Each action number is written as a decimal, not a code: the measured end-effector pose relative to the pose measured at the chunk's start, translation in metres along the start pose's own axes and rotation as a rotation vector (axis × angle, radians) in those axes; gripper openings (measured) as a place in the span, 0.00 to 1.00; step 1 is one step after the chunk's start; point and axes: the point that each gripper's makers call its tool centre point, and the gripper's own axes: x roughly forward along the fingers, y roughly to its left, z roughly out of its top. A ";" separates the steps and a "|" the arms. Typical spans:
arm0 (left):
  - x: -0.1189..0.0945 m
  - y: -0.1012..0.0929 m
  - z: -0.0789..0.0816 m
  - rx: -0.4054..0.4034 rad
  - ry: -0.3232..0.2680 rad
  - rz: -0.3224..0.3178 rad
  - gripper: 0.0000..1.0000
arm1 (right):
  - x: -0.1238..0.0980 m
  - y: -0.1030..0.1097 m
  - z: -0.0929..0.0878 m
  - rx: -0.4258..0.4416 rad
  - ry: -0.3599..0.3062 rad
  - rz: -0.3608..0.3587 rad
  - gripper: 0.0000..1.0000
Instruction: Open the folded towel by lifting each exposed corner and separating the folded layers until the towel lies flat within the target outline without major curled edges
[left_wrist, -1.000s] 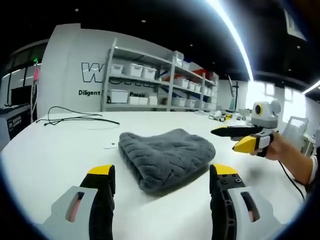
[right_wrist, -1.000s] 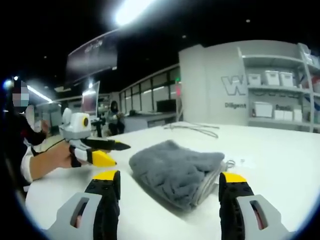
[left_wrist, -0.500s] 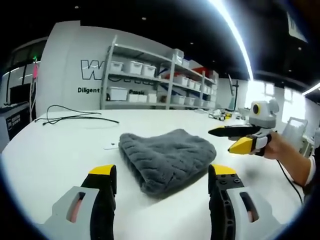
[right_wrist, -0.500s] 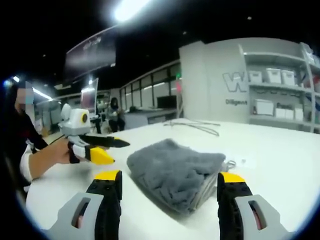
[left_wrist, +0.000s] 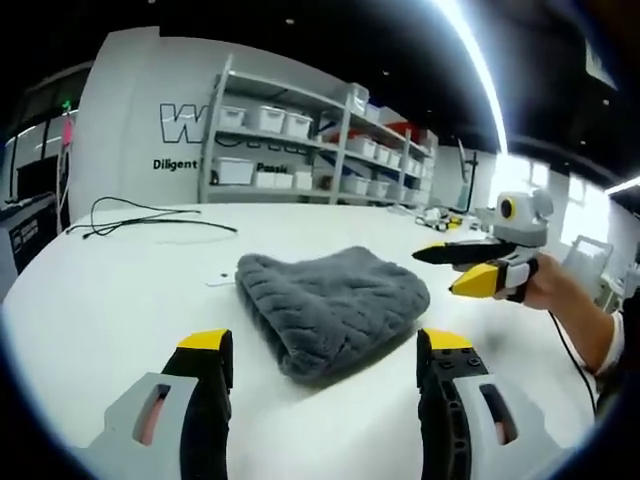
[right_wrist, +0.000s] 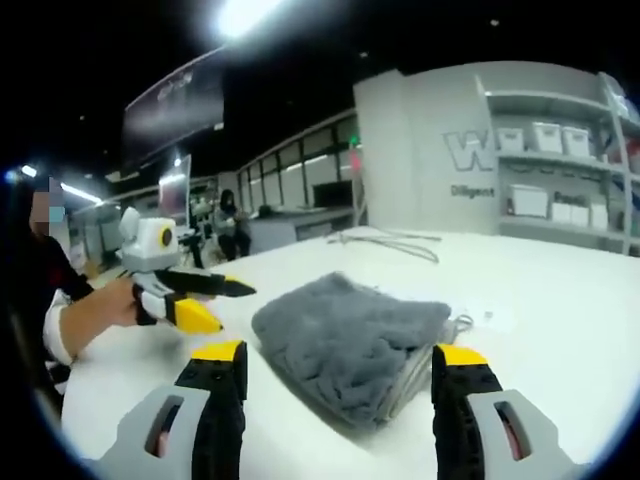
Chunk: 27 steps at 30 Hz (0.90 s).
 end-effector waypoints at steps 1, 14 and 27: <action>0.001 -0.002 0.000 -0.001 0.008 -0.005 0.74 | 0.000 -0.002 -0.001 -0.009 0.010 -0.004 0.75; 0.022 0.003 0.002 0.040 0.069 -0.034 0.75 | 0.004 -0.012 -0.015 -0.005 0.094 0.010 0.75; 0.036 0.009 0.004 0.028 0.048 -0.038 0.75 | 0.011 -0.005 -0.020 0.005 0.153 0.036 0.73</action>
